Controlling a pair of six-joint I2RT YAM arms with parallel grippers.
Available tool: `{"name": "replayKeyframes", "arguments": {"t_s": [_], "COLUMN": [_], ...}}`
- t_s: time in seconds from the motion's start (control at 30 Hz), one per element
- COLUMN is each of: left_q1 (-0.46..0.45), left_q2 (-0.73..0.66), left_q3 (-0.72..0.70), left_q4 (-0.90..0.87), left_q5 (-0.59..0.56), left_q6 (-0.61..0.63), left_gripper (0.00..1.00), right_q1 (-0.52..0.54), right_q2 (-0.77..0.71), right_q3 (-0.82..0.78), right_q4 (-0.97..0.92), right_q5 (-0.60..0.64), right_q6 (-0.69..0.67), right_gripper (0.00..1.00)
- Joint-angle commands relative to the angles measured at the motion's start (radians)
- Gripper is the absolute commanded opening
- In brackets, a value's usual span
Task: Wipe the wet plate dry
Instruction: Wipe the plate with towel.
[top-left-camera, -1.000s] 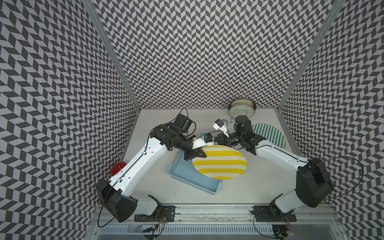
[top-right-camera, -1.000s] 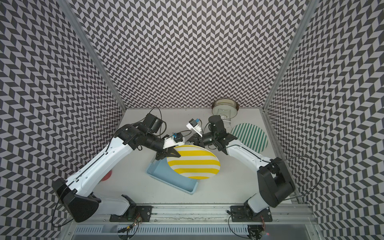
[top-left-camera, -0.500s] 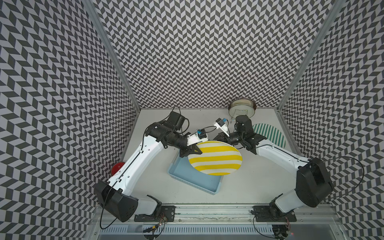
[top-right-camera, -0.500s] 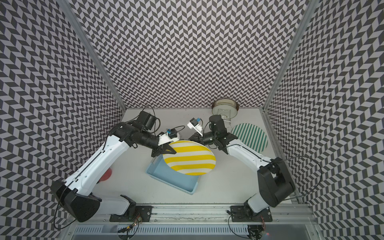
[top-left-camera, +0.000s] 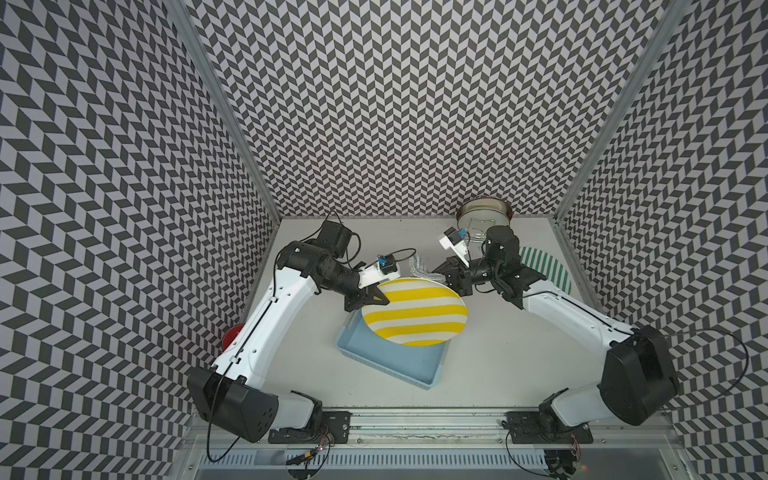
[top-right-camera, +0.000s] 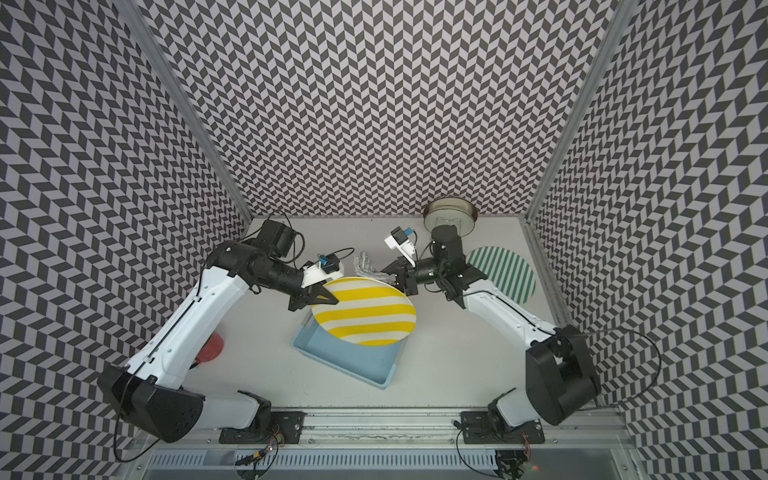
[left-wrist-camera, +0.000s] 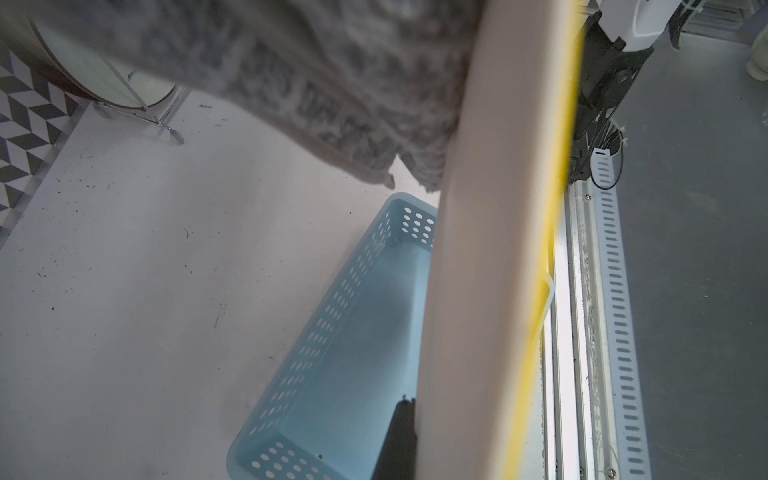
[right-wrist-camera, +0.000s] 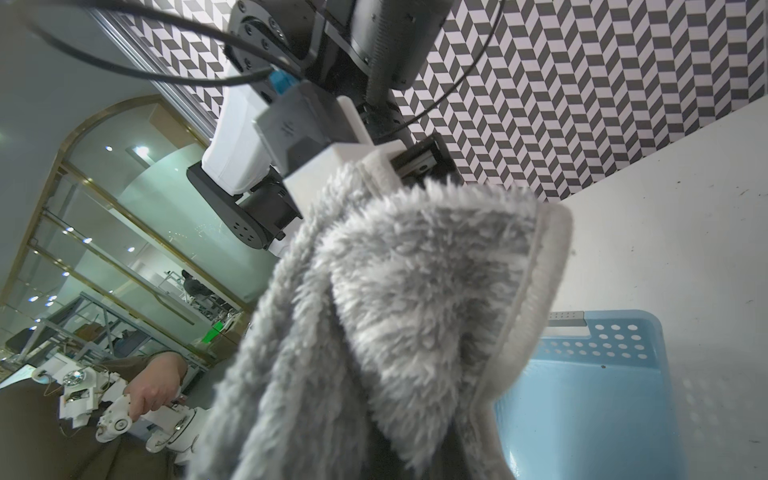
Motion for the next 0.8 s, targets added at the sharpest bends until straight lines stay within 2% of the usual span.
{"name": "replayKeyframes", "arguments": {"t_s": [0.0, 0.47, 0.77], "left_q1": [0.031, 0.154, 0.27], "left_q2": [-0.008, 0.013, 0.034], "left_q3": [0.029, 0.129, 0.167], "left_q4": [0.034, 0.006, 0.015], "left_q5": [-0.026, 0.028, 0.152], "left_q6": [-0.022, 0.006, 0.002], "left_gripper": [0.0, 0.0, 0.0], "right_q1": [0.002, -0.034, -0.035], "right_q2": [-0.052, -0.078, -0.07], "right_q3": [-0.013, -0.053, -0.061], "right_q4": [0.063, 0.115, 0.128], "right_q5": [-0.039, -0.008, -0.011], "right_q6": [0.02, 0.065, 0.077], "right_gripper": [0.0, 0.0, 0.0]}}
